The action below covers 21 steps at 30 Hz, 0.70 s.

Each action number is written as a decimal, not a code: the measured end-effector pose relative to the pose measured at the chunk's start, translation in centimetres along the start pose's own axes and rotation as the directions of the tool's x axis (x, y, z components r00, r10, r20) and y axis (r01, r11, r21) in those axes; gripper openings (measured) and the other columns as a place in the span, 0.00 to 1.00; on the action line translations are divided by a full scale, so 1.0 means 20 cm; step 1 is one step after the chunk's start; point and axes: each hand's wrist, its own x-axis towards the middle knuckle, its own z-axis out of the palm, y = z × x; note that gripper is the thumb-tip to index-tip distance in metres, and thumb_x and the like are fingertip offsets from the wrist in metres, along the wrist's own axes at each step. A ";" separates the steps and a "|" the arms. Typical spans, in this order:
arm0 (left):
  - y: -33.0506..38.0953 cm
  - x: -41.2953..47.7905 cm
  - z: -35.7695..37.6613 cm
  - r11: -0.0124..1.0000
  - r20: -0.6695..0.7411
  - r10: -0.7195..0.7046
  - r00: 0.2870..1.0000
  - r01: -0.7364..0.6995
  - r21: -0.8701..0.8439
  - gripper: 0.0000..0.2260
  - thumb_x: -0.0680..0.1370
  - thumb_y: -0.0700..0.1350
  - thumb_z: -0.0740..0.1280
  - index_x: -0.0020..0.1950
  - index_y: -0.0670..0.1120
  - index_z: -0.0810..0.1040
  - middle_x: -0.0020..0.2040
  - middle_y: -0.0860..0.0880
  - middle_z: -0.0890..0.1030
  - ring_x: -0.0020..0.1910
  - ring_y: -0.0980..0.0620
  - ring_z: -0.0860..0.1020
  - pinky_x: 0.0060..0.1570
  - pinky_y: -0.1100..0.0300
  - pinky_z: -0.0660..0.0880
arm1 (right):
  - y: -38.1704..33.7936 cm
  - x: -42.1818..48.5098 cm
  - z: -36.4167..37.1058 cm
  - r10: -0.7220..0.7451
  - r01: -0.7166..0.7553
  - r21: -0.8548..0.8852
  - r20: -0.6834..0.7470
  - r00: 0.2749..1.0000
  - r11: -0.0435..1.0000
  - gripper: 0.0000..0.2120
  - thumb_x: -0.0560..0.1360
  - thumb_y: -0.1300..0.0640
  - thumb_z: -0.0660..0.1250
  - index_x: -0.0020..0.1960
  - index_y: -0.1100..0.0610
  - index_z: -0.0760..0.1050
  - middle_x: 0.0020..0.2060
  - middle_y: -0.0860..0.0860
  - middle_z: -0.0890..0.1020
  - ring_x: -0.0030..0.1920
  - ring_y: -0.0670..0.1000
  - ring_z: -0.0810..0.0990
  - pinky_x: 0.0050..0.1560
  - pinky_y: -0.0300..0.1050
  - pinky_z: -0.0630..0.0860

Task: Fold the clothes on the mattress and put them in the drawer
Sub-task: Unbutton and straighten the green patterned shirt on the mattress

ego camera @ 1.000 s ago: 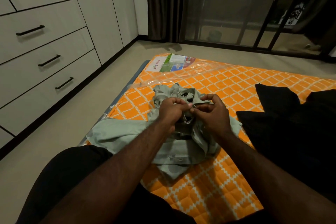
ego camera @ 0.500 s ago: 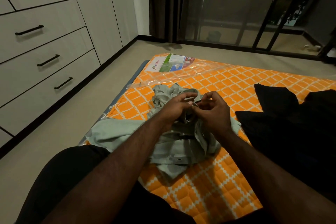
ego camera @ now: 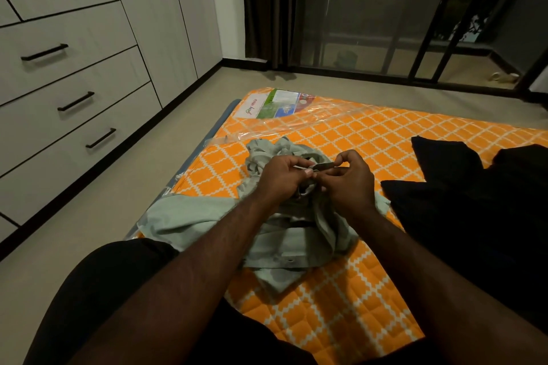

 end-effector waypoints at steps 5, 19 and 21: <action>0.00 0.00 0.00 0.973 -0.035 0.124 0.992 -0.115 0.201 0.07 0.79 0.40 0.71 0.56 0.45 0.85 0.40 0.45 0.86 0.36 0.47 0.85 0.34 0.56 0.81 | 0.00 0.01 -0.02 0.072 -0.079 0.131 0.059 0.996 0.988 0.18 0.69 0.68 0.79 0.47 0.55 0.72 0.37 0.59 0.86 0.35 0.56 0.85 0.35 0.49 0.79; -0.03 -0.01 0.04 0.727 0.062 0.458 0.887 -0.414 0.548 0.12 0.76 0.47 0.67 0.54 0.43 0.85 0.45 0.44 0.86 0.42 0.45 0.83 0.42 0.49 0.80 | 0.02 -0.02 0.00 0.102 -0.102 0.009 -0.129 0.986 0.995 0.15 0.66 0.62 0.77 0.38 0.55 0.70 0.32 0.59 0.81 0.36 0.63 0.84 0.34 0.64 0.81; -0.03 -0.02 0.04 0.728 0.040 0.469 0.882 -0.412 0.549 0.09 0.76 0.45 0.68 0.53 0.43 0.85 0.42 0.44 0.86 0.39 0.46 0.82 0.40 0.50 0.80 | 0.01 -0.02 0.00 0.062 -0.065 -0.021 -0.103 0.993 0.998 0.14 0.67 0.64 0.76 0.39 0.55 0.70 0.33 0.58 0.82 0.36 0.61 0.84 0.34 0.60 0.82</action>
